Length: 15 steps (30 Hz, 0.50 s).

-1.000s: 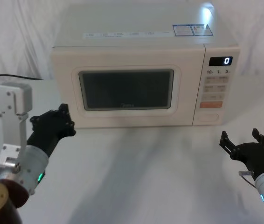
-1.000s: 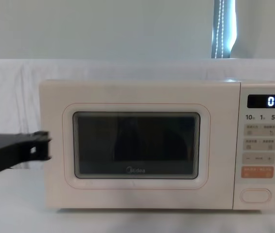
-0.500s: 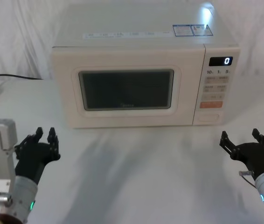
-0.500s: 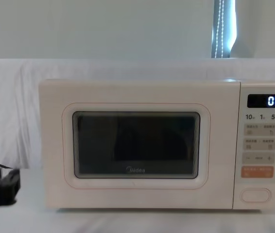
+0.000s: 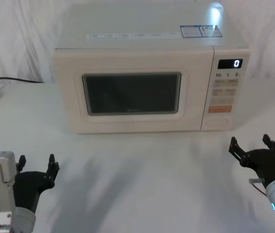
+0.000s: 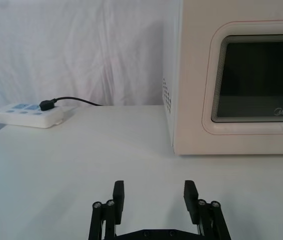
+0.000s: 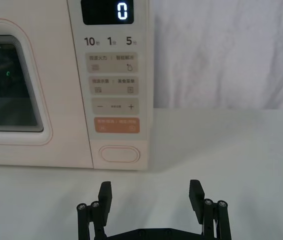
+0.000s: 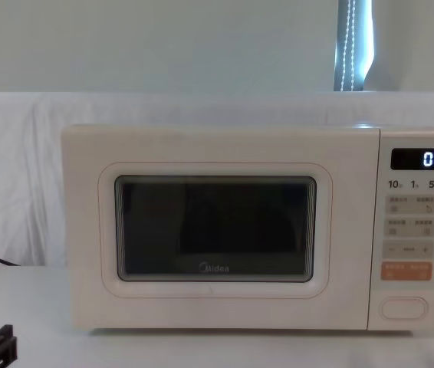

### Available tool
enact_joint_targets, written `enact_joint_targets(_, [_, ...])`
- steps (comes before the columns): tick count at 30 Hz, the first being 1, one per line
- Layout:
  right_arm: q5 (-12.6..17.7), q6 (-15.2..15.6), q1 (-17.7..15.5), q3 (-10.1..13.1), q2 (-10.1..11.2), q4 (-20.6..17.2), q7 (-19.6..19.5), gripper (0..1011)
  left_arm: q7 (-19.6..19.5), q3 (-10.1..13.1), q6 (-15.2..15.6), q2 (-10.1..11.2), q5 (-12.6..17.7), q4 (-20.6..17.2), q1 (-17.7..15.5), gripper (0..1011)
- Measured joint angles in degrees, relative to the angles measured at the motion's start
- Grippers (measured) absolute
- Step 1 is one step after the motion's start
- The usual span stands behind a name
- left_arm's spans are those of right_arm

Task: Press the button to open the microwave door with one hand; close the microwave door with the other hand.

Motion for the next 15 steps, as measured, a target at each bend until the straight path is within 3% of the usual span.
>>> enact_joint_targets(8, [0.0, 0.0, 0.0, 0.0, 0.0, 0.0, 0.0, 1002, -0.1, 0.2, 0.1, 0.1, -0.2, -0.1, -0.1, 980])
enact_joint_targets(15, [0.0, 0.0, 0.0, 0.0, 0.0, 0.0, 0.0, 1002, -0.2, 0.2, 0.2, 0.2, -0.3, -0.1, -0.2, 1001])
